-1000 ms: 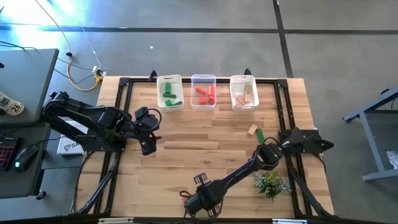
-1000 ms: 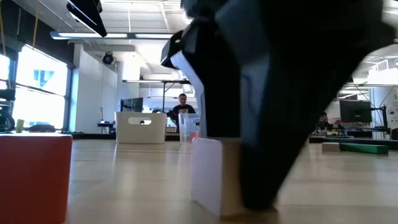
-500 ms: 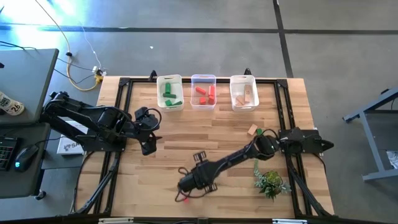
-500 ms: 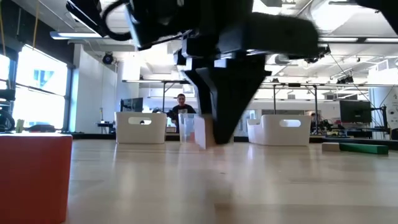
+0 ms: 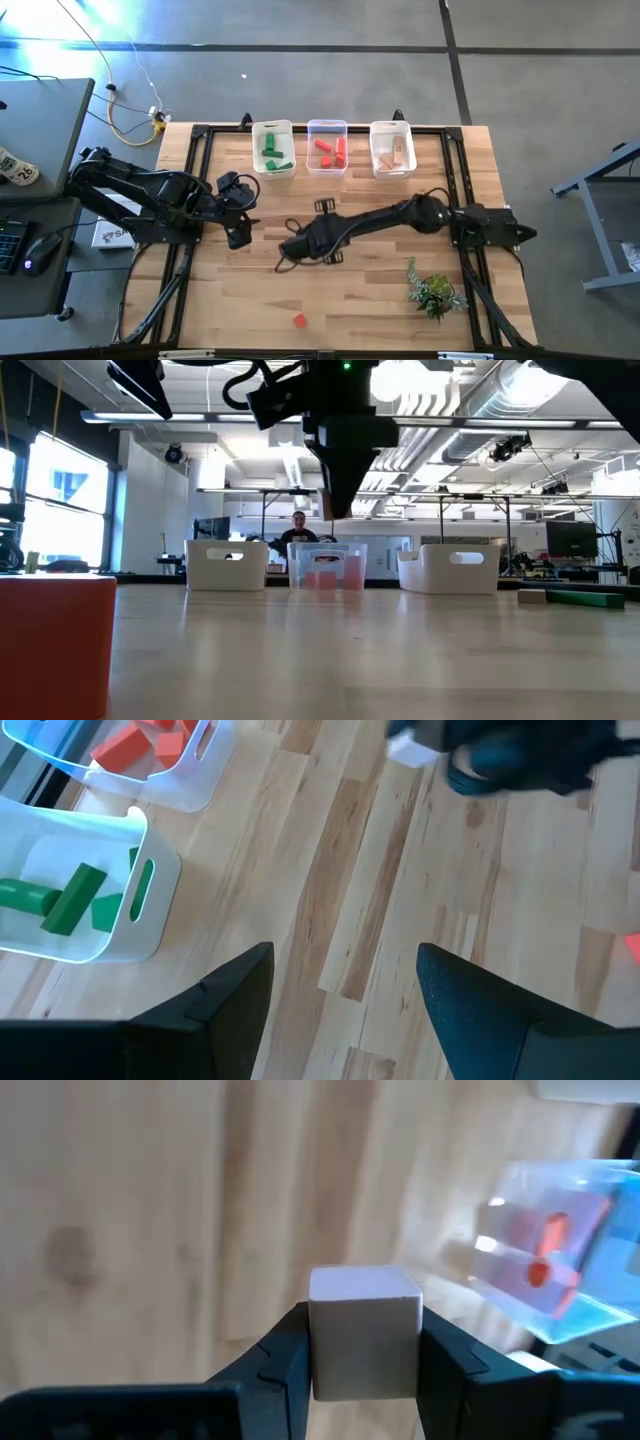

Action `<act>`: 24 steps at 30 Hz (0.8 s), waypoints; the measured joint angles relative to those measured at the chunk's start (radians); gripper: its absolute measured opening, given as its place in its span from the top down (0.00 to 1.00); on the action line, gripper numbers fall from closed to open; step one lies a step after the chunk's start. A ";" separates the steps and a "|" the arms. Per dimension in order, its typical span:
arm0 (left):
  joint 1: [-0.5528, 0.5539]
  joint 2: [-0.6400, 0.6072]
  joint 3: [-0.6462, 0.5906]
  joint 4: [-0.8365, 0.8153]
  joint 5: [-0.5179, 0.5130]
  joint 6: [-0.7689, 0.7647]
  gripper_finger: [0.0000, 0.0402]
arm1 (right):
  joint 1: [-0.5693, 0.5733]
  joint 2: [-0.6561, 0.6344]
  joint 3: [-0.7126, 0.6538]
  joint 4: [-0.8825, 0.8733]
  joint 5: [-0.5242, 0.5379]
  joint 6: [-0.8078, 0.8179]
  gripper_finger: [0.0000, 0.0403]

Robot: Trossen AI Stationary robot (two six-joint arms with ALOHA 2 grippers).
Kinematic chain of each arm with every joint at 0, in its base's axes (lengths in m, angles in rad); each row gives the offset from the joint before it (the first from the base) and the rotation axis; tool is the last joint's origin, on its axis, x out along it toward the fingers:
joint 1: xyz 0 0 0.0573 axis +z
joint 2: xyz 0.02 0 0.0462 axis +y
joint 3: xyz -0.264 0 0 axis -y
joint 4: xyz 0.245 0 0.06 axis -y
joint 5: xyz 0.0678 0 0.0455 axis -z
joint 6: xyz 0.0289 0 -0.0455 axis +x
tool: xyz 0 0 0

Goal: Sort & place blocks by color
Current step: Put the brown block into the right white bin

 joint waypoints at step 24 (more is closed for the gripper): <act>0.000 0.000 0.000 -0.002 -0.003 -0.001 0.42 | -0.356 -0.172 -0.100 0.002 -0.011 -0.104 0.74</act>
